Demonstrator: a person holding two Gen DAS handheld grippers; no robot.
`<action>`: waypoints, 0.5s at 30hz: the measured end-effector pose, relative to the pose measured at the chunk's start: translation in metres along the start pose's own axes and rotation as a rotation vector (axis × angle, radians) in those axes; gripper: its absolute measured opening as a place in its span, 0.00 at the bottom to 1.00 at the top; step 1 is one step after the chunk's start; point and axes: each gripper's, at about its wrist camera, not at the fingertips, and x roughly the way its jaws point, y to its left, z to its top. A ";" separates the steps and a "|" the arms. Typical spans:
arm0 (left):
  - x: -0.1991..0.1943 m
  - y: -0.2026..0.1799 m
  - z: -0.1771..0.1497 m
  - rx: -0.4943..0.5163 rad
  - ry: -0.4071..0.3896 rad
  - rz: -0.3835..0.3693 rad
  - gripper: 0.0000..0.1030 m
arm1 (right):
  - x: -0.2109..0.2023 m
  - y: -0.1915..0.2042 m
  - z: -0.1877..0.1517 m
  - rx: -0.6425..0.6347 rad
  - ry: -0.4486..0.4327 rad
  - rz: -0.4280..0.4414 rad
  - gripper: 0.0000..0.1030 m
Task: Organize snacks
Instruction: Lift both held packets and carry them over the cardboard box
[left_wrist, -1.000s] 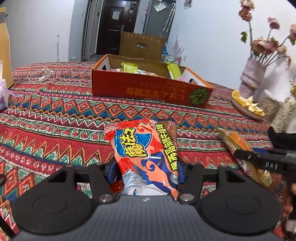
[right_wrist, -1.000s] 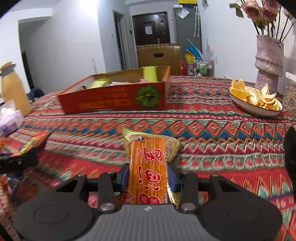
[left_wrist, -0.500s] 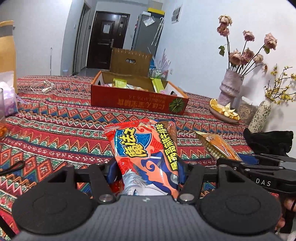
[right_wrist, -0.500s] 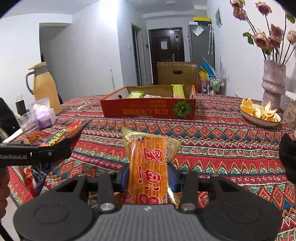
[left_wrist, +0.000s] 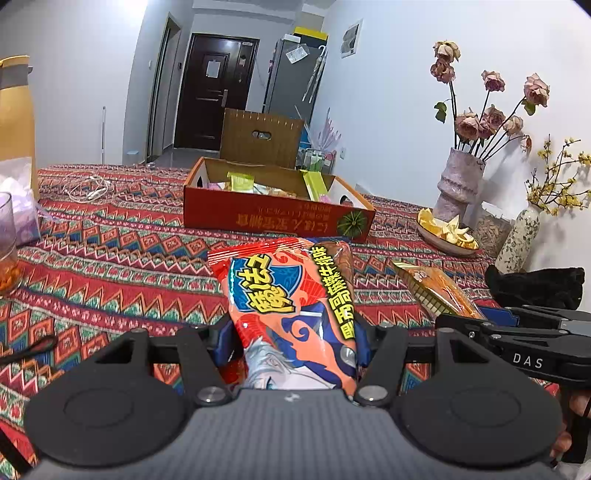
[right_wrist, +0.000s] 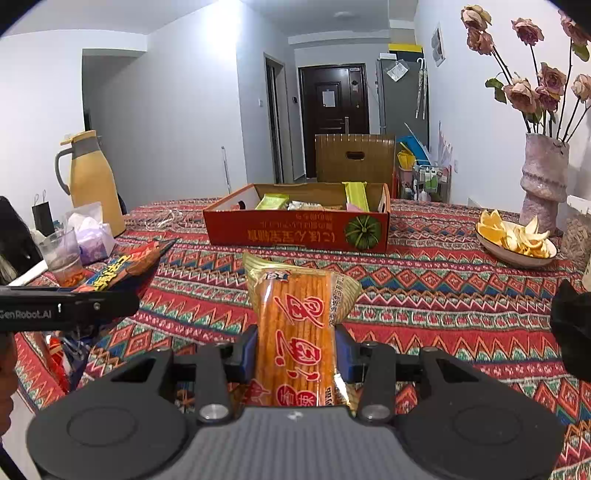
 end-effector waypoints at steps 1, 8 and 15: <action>0.002 0.000 0.002 0.000 -0.002 0.000 0.58 | 0.002 -0.001 0.002 -0.002 -0.004 0.002 0.40; 0.025 0.004 0.023 0.005 -0.004 0.004 0.58 | 0.023 -0.005 0.025 -0.026 -0.022 0.009 0.40; 0.053 0.006 0.057 0.033 -0.042 0.015 0.58 | 0.059 -0.014 0.056 -0.042 -0.033 0.019 0.40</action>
